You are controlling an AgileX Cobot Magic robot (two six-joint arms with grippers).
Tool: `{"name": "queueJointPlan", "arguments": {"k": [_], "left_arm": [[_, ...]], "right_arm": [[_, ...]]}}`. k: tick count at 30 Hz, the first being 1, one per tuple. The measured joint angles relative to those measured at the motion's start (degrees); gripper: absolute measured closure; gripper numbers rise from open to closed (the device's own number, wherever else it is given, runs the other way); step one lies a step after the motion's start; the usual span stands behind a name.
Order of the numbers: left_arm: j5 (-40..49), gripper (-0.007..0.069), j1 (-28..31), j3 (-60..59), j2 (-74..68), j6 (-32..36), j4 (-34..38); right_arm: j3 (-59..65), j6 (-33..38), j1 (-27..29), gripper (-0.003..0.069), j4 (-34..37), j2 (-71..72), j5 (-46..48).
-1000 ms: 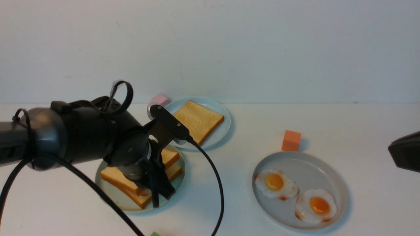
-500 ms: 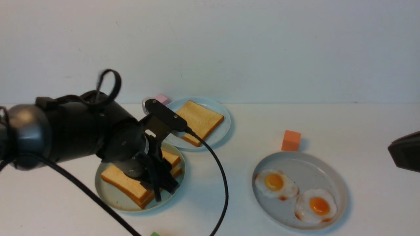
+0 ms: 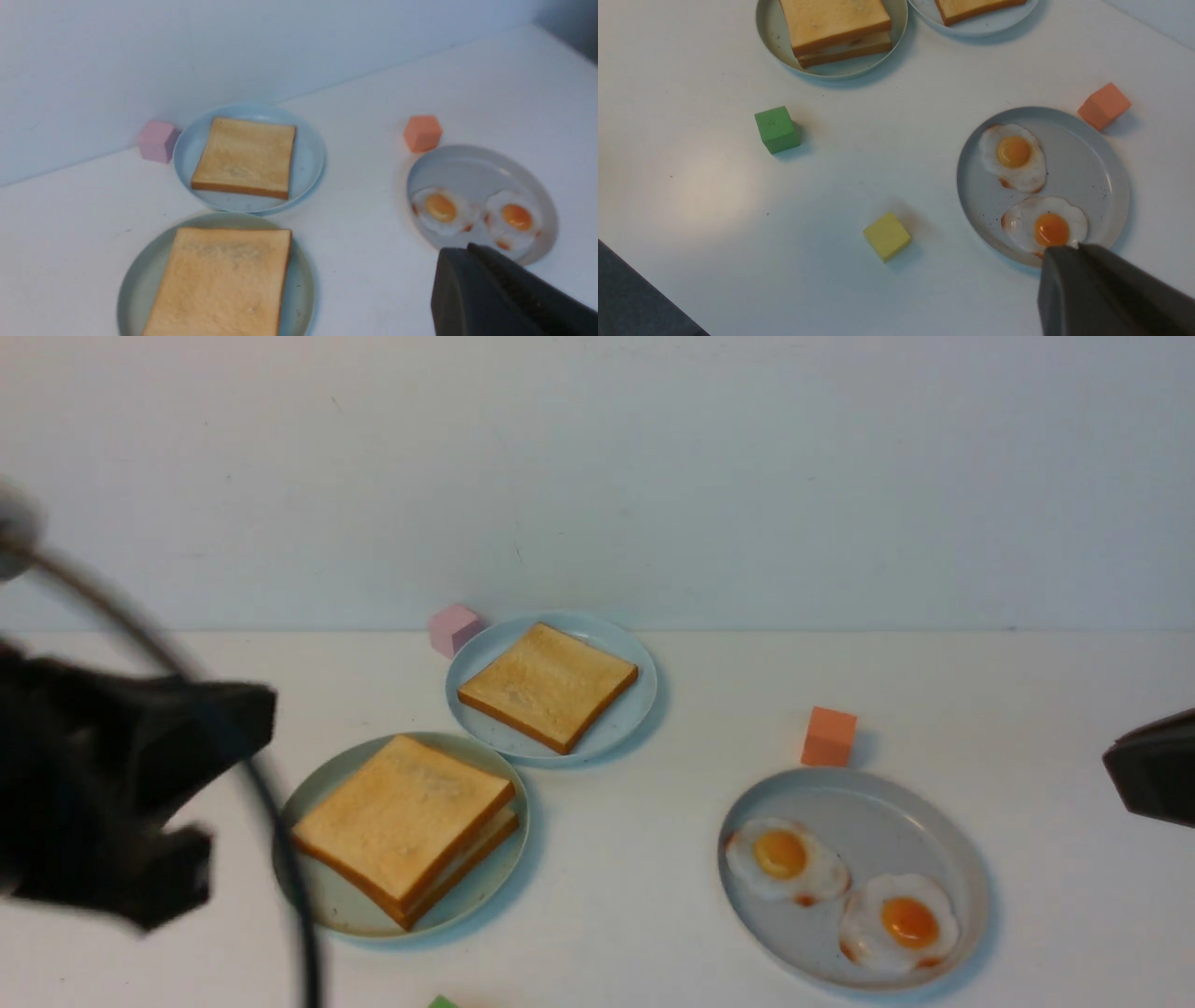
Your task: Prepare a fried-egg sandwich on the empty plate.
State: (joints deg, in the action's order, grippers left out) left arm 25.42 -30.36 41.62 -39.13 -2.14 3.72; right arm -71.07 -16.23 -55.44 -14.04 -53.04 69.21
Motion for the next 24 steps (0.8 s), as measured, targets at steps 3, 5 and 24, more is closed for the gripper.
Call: {"name": "queueJointPlan", "arguments": {"k": [3, 5, 24], "left_arm": [[-7.3, 0.0638, 0.0, -11.4, 12.2, 0.0, 2.5], [-11.4, 0.0638, 0.0, -17.1, 19.0, 0.0, 2.8], [-17.0, 0.0638, 0.0, -30.2, 30.1, -0.1, 3.1]], "right_arm": [[0.0, 0.0, 0.0, 0.0602, 0.0, 0.0, 0.0], [0.0, 0.0, 0.0, 0.06, 0.0, 0.0, 0.0], [0.0, -0.1, 0.0, 0.0578, 0.2, 0.0, 0.0]]}}
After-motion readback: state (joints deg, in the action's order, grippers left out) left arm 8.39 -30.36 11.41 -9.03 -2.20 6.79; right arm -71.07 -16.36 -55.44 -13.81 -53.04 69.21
